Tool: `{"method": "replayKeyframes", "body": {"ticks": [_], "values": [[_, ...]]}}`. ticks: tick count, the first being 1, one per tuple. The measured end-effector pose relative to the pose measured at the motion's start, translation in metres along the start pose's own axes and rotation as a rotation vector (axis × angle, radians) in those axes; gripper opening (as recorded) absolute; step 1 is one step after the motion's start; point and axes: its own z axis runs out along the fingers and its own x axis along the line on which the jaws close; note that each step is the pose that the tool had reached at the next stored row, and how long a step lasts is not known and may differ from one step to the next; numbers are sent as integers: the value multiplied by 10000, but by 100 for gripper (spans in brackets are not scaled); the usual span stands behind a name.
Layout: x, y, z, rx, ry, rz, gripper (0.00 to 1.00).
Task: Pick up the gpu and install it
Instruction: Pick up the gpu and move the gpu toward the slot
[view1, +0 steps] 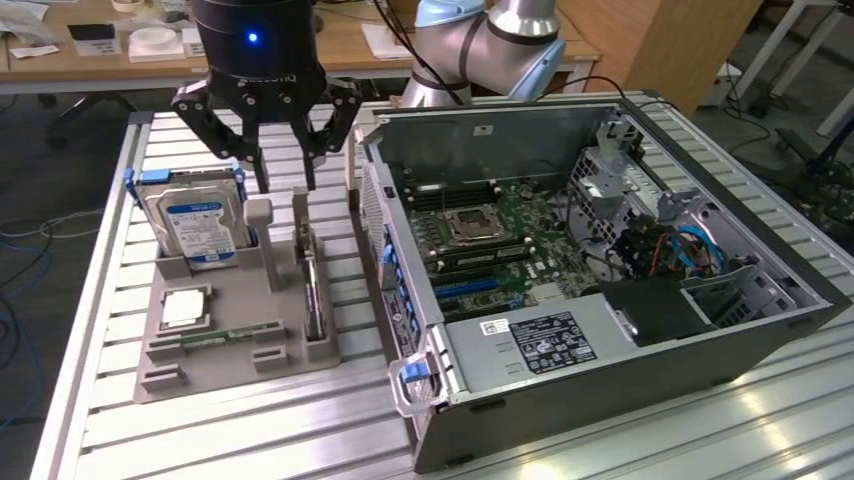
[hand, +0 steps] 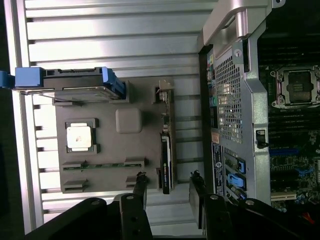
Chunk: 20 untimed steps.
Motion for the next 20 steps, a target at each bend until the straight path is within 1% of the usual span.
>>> {"method": "replayKeyframes", "body": {"ticks": [3,6,10,20], "values": [[0,0,6,-3,0,0,47],[2,-2,49,-40,2,3,47],[3,-5,111,-68,5,2,47],[-3,-8,204,-114,9,4,47]]}}
